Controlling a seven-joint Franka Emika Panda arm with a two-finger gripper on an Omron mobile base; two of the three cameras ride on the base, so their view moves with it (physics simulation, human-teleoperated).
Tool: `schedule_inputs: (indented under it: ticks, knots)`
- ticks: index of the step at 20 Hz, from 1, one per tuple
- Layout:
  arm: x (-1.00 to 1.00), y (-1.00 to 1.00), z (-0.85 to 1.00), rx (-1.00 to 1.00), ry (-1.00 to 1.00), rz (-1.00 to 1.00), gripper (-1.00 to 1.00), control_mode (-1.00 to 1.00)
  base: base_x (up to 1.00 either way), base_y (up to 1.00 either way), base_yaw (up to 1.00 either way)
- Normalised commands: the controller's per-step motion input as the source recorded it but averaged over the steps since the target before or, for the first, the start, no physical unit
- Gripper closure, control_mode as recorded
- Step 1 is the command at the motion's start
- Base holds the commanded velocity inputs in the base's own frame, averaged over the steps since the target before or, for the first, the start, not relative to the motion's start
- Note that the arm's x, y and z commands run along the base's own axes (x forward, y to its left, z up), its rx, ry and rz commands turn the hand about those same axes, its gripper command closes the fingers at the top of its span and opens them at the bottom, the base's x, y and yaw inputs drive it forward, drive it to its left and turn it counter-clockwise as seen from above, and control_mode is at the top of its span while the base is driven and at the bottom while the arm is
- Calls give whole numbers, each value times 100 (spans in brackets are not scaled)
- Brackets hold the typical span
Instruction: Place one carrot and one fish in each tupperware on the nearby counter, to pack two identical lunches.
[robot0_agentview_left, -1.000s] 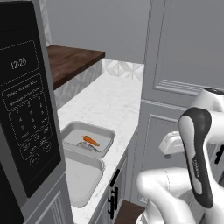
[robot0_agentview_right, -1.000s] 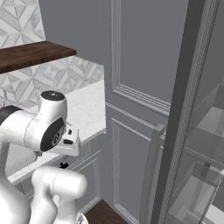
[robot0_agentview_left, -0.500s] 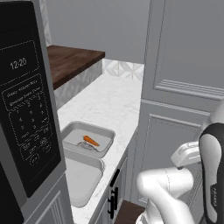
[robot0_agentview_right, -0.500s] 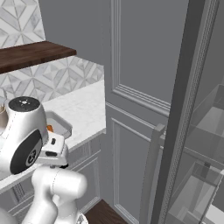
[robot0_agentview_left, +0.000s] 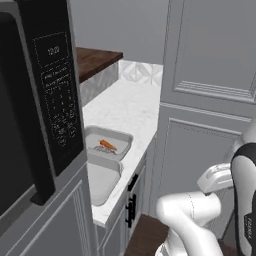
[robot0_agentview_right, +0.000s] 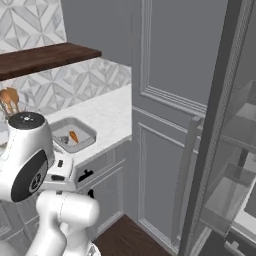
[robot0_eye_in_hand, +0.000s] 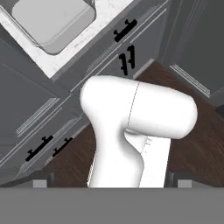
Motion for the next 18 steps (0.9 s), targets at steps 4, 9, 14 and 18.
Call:
schedule_inputs:
  ticks: [4, 9, 14, 18]
  knots:
    - [0, 0, 0, 0, 0, 0, -100, 100, -100, 14, 0]
    - [0, 0, 0, 0, 0, 0, -100, 100, -100, -9, -11]
    - [0, 0, 0, 0, 0, 0, -100, 100, -29, -51, -67]
    - [0, 0, 0, 0, 0, 0, -100, 100, 0, -66, -76]
